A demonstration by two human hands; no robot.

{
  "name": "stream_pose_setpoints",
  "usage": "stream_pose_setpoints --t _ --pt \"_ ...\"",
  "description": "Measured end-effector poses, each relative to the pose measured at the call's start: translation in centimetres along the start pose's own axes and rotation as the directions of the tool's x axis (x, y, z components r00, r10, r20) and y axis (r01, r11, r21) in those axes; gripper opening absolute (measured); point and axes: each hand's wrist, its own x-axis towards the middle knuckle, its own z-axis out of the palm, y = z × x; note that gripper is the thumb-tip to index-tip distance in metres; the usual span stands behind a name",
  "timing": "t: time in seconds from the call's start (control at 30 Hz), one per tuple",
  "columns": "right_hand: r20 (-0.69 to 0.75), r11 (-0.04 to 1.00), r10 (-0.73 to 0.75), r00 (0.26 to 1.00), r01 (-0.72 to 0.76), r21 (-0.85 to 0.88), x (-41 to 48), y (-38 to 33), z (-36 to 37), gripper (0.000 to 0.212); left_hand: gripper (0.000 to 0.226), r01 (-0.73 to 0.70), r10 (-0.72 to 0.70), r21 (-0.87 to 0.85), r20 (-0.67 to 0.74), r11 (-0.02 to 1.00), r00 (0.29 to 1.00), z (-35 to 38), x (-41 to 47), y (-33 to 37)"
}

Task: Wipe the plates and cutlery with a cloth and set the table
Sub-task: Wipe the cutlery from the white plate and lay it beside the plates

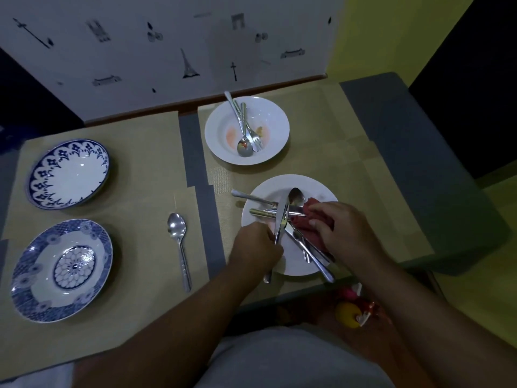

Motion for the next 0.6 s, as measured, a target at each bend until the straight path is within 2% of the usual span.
stream_pose_setpoints --t 0.6 --pt "-0.012 1.000 -0.027 1.000 0.027 -0.015 -0.2 -2.1 0.5 0.027 0.010 0.038 -0.033 -0.188 0.032 0.981 0.999 -1.5 -0.5 -1.2"
